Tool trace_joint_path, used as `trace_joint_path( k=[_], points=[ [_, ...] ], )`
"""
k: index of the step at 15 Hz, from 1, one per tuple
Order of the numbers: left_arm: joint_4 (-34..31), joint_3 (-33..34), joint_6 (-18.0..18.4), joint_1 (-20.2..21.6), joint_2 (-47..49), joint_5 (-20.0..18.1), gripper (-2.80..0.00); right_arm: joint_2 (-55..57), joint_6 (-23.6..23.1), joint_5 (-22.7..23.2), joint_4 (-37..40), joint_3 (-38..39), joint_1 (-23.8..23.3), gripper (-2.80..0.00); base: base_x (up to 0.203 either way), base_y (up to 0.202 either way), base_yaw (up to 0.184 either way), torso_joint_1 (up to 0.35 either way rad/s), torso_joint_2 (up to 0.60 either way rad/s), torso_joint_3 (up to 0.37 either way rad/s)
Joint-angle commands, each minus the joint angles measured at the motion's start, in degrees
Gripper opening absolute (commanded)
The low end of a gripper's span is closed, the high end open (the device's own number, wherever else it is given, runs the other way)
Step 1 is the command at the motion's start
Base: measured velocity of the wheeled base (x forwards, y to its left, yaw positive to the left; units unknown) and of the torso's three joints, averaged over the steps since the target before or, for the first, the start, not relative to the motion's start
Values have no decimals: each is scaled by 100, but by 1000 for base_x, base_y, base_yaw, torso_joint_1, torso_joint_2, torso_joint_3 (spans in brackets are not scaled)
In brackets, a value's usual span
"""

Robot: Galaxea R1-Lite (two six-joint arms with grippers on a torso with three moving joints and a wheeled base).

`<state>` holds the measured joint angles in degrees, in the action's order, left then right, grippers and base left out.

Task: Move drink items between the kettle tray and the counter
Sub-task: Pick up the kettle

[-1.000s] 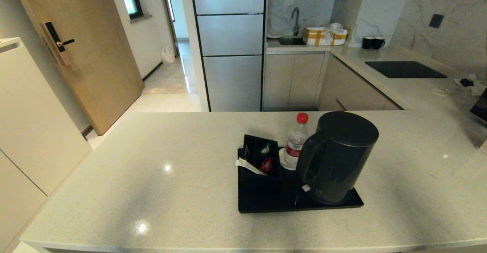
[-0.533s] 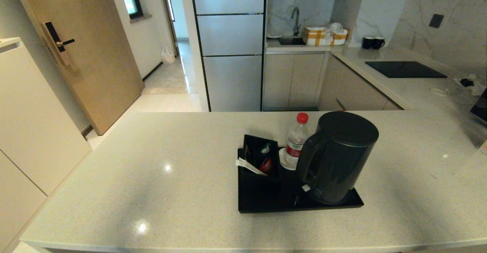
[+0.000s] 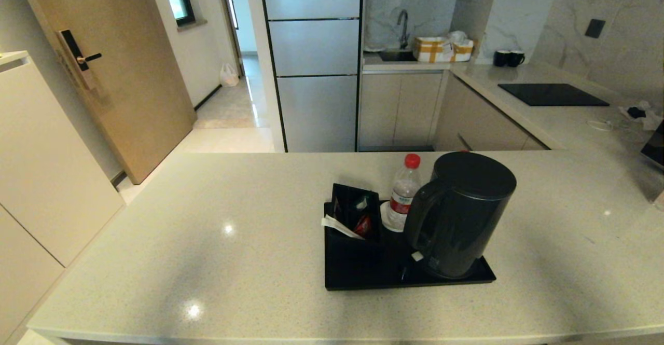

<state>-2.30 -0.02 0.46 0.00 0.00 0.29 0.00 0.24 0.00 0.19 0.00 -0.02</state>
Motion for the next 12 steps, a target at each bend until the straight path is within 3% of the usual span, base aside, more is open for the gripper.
trace_joint_path(
  k=[1,12],
  points=[
    [2,2,-11,0,0,6,-280,0,2,0,-2,0,2,-280,0,0,0,0,0,0],
    [-16,-6,24,0,0,6,-280,18,2,9,-2,-2,-2,-280,0,0,0,0,0,0]
  ],
)
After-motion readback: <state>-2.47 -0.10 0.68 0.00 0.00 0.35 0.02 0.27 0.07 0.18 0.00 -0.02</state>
